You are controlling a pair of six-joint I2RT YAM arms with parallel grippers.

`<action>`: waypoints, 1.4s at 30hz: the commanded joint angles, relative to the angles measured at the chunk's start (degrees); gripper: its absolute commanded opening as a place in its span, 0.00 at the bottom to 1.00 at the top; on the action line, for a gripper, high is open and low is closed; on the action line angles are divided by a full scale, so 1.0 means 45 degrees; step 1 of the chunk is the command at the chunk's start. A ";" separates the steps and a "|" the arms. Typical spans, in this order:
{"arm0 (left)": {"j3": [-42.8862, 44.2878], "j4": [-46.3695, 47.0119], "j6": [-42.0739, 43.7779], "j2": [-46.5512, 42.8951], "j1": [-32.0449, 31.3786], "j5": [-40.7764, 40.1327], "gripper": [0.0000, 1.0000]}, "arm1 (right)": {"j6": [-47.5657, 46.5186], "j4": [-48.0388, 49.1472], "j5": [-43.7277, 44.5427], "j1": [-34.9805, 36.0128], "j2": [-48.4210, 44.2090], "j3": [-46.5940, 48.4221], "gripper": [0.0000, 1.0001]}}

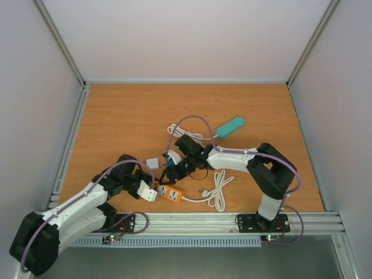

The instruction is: Insert the plug

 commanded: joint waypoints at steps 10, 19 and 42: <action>0.2495 -0.2934 -0.5097 0.2146 -0.0047 -0.1254 0.01 | 0.6567 -0.2427 0.9867 -0.0113 -0.6871 -0.2078 0.86; 0.3211 -0.3284 -0.6700 0.4081 -0.0042 -0.1972 0.01 | 0.9332 -0.4740 1.1117 0.4228 -0.7279 -0.3437 0.39; 0.3855 -0.3728 -0.7944 0.5610 -0.0508 -0.0555 0.01 | 1.1100 -0.5562 1.4394 0.2894 -0.5536 -0.3922 0.45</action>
